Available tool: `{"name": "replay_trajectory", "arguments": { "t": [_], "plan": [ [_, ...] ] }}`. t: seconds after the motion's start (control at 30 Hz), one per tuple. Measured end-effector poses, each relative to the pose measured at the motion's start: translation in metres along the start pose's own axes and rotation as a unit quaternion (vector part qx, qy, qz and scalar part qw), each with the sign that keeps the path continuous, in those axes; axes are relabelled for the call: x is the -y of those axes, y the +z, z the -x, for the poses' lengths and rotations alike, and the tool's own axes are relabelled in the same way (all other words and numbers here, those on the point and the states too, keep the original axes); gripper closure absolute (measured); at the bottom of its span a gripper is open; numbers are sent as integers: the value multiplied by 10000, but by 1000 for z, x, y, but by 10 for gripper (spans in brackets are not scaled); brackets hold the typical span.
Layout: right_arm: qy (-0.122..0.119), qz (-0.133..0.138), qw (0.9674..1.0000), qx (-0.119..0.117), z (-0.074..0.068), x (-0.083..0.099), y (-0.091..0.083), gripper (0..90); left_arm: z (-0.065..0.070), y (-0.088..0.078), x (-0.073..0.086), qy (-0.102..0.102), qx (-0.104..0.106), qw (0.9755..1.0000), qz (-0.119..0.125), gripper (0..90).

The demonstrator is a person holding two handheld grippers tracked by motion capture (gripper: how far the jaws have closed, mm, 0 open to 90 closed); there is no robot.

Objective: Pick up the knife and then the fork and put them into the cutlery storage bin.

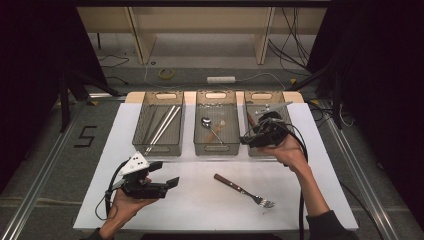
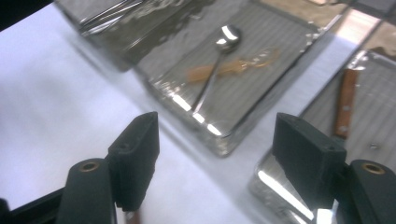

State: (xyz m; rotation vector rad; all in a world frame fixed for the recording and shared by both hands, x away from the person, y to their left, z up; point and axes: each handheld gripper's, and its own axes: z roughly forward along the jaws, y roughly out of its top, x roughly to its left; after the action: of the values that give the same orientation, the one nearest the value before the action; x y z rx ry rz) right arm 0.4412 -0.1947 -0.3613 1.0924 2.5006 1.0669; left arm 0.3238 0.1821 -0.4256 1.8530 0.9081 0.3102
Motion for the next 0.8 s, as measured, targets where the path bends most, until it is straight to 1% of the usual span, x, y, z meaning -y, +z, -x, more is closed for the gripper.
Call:
{"name": "replay_trajectory", "arguments": {
  "t": [0.07,0.1,0.2,0.27,0.3,0.47,0.6,0.73,0.8],
  "plan": [
    [-53,-4,9999,-95,-8,5,-1,327,0,0,0,-4,-4,10000,5,162],
    [-90,13,9999,-107,-11,7,-2,327,0,0,0,-8,-1,10000,-2,162],
    [-236,-113,9996,-116,-20,10,-2,322,0,0,0,0,8,10000,2,162],
    [-247,-35,9995,-177,-23,10,-3,322,1,0,0,-6,16,10000,7,162],
    [-266,-54,9994,-197,-25,11,-3,319,0,0,0,-2,18,10000,5,162],
    [-432,-238,9985,-256,-34,15,2,305,0,0,0,-9,13,10000,11,162],
    [-510,-395,9974,-308,-40,19,7,304,0,0,0,-6,14,10000,18,161],
    [-612,-553,9959,-379,-45,24,12,302,0,0,0,1,20,10000,17,161],
    [-662,-629,9952,-365,-48,27,13,302,0,0,0,2,21,10000,6,162]
  ]
}}
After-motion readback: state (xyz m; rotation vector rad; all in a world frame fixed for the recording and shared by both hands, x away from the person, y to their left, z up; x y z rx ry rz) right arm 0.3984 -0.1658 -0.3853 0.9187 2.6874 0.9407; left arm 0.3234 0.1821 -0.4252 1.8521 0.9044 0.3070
